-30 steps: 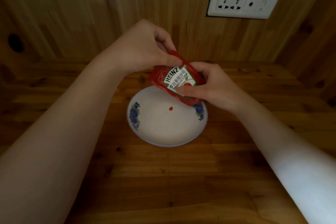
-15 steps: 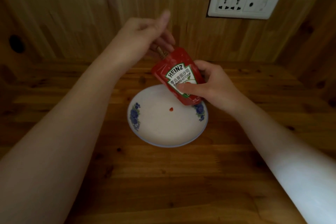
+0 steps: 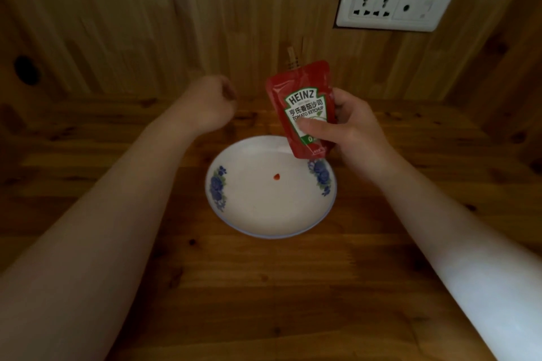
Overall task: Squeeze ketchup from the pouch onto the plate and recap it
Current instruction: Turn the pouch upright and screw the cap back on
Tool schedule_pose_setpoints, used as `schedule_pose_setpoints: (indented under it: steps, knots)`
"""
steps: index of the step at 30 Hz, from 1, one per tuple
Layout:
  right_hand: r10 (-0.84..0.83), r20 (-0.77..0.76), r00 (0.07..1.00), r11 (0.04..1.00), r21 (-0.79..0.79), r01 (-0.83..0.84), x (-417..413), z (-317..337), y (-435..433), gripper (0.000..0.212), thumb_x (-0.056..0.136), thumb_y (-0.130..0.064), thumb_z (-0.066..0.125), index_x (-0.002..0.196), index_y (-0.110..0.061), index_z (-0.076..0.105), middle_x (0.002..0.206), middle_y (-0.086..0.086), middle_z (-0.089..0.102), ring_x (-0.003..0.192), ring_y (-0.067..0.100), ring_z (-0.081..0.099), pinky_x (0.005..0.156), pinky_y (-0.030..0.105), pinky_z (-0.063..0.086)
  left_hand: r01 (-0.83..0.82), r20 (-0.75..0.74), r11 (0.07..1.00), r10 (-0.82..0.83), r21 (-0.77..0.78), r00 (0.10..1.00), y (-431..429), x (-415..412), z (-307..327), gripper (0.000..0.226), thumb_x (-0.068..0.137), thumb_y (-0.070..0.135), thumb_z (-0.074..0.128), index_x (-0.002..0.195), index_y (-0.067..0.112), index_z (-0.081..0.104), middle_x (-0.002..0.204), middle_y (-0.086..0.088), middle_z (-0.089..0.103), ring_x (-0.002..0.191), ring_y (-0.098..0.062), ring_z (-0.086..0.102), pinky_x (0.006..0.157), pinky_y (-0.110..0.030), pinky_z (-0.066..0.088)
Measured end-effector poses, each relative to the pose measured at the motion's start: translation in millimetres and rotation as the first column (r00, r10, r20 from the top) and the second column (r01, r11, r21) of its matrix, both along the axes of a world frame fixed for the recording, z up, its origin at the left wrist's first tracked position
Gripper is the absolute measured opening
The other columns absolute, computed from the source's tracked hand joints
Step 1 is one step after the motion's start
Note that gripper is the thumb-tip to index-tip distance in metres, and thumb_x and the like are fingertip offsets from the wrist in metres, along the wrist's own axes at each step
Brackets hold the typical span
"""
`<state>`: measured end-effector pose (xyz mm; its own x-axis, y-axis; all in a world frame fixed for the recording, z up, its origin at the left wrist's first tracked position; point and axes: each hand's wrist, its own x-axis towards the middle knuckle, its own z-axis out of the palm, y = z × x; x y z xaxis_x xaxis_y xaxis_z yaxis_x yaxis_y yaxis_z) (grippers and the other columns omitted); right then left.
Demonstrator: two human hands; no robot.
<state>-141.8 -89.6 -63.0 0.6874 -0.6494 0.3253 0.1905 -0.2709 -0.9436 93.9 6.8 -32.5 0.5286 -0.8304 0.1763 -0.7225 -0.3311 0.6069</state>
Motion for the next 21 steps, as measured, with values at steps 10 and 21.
schedule_pose_setpoints:
  steps: [10, 21]
  knots:
    - [-0.035, 0.056, 0.998, 0.997, 0.077, 0.031, -1.9, -1.7, -7.7, 0.049, 0.074, -0.010, 0.086, 0.117, -0.025, 0.068, 0.108, -0.001, 0.082, 0.106, 0.024, 0.077, 0.092, 0.047, 0.060, -0.014, 0.176, 0.978, -0.023, 0.206, 0.984, -2.0, 6.3, -21.9, 0.049, 0.084, 0.059, 0.067, 0.113, 0.020, 0.062, 0.116, -0.008, 0.068, 0.099, -0.026, 0.061, 0.076, -0.033, 0.044]
    - [-0.102, 0.052, 0.993, 0.994, 0.052, 0.100, -4.4, 0.5, -6.5, 0.055, 0.071, -0.013, 0.087, 0.117, -0.035, 0.067, 0.110, -0.006, 0.081, 0.106, 0.018, 0.077, 0.084, 0.038, 0.061, 0.009, 0.201, 0.981, -0.048, 0.193, 0.978, -0.9, 4.4, -30.6, 0.026, 0.083, 0.049, 0.072, 0.090, 0.027, 0.060, 0.094, 0.002, 0.062, 0.084, -0.019, 0.056, 0.063, -0.030, 0.038]
